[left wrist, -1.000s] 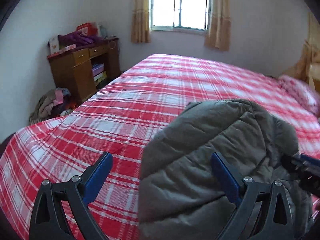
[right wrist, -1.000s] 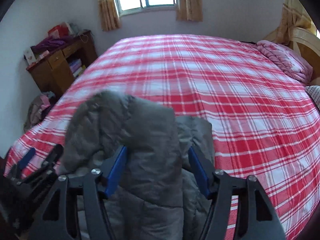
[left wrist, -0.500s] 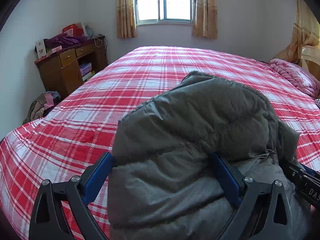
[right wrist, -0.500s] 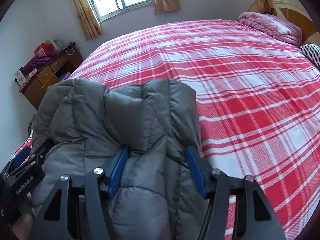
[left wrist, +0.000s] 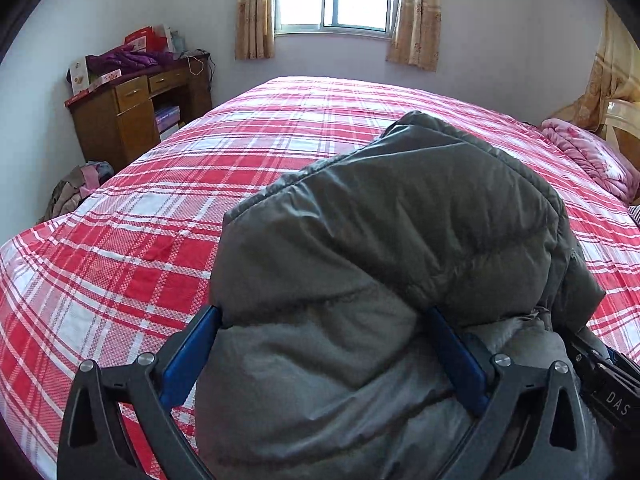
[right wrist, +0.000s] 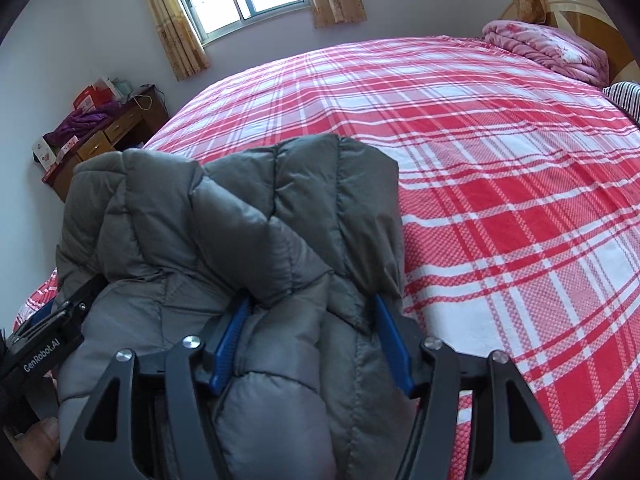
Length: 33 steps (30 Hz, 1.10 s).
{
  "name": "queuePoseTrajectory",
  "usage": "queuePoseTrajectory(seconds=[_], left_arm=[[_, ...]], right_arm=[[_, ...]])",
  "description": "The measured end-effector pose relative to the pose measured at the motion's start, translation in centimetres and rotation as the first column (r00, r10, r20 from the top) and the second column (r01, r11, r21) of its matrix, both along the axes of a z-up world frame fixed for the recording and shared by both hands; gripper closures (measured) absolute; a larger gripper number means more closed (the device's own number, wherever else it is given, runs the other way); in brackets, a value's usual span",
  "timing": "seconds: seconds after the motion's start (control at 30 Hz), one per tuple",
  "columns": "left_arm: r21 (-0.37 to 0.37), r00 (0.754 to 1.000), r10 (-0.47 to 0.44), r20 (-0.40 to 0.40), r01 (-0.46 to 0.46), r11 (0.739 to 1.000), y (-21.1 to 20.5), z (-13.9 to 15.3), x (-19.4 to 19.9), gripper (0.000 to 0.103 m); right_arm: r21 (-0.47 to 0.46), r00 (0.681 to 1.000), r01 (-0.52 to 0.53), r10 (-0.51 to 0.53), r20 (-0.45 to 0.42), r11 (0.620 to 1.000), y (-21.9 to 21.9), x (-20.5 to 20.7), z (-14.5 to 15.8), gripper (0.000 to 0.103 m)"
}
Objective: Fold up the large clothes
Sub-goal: 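Hold the grey jacket bundle with both tools and lift it off the bed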
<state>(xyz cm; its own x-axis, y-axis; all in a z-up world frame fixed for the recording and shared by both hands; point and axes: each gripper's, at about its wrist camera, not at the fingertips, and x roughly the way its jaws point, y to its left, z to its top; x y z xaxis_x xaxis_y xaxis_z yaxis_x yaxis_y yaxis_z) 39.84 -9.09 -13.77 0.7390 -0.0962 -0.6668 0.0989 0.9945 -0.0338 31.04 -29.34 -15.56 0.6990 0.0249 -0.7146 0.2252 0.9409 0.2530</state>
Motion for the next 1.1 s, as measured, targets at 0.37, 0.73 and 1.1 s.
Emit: queuePoseTrajectory(seconds=[0.37, 0.73, 1.1], left_arm=[[-0.021, 1.0, -0.001, -0.027, 0.0, 1.0, 0.1, -0.5, 0.5, 0.001], [-0.024, 0.999, 0.001, -0.038, -0.002, 1.0, 0.1, -0.7, 0.8, 0.001], [-0.06, 0.99, -0.086, -0.113, 0.08, 0.995, 1.8, -0.3, -1.2, 0.001]], right_arm=[[-0.015, 1.0, 0.005, -0.005, -0.004, 1.0, 0.2, 0.4, -0.8, 0.038], [-0.015, 1.0, -0.002, 0.002, -0.008, 1.0, 0.0, 0.7, -1.2, 0.034], [-0.026, 0.999, -0.035, 0.034, -0.018, 0.999, 0.1, 0.9, -1.3, 0.031]])
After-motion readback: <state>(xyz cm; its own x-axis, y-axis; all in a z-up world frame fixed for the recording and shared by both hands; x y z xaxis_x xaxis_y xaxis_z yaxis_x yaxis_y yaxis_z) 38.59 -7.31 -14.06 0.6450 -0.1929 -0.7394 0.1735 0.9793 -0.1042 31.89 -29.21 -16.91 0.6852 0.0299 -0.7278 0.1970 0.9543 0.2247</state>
